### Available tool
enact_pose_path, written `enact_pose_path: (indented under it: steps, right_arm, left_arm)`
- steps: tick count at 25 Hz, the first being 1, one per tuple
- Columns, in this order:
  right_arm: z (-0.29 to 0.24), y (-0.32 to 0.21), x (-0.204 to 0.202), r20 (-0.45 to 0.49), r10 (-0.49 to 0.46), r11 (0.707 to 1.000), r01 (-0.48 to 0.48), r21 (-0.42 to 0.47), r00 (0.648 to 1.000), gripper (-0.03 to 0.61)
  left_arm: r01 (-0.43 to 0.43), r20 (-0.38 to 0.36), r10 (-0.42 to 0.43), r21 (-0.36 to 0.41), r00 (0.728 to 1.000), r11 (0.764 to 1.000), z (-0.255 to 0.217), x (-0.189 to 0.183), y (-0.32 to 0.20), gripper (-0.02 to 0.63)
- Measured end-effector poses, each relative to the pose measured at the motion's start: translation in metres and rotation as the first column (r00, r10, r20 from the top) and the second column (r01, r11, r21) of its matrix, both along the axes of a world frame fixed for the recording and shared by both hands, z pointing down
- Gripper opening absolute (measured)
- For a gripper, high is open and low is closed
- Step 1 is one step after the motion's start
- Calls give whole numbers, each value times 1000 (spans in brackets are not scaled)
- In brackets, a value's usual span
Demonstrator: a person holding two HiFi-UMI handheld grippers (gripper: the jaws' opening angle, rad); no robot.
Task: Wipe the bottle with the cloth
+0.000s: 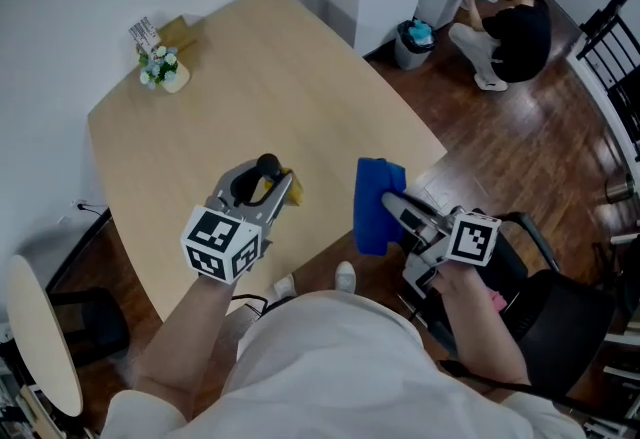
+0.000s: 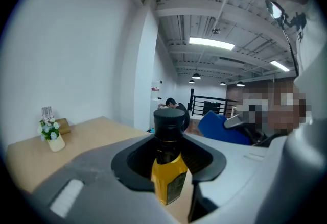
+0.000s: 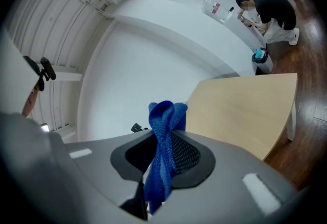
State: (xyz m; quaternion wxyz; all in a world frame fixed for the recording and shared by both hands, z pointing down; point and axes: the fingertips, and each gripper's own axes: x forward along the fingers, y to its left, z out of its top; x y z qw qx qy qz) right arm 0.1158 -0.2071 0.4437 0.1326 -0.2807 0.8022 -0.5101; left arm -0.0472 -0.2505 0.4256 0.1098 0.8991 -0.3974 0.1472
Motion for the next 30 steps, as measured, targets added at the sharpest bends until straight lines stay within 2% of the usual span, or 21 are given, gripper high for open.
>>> enact_pose_path:
  steps: [6,12,16,21,27,30]
  right_arm:
    - [6,1,6,-31,16,1000,-16,-5,999,80]
    - [13,2,15,-69,20,1000,-20,5,997,80]
    - [3,10,44,-70,26,1000,-25,16,997,80]
    - [7,6,37,-78,22,1000,-21,20,997,80]
    - [5,14,61,-96,10,1000,-8,15,995,80]
    - [3,17,61,-95,-7,1000,10,29,995,80]
  left_arm:
    - [94,32,-93,-21,995,995,67,-15,-30,152]
    - [147,74,-144,-36,987,989,118,-29,-46,152]
    - [194,91,-190,-33,978,980,127,-14,-40,152]
    - [222,78,-219,-25,973,975,146,-24,-41,152]
    - [231,92,-230,-3,969,973,142,-4,-25,155]
    - [231,110,-230,-3,967,973,141,-2,-22,156]
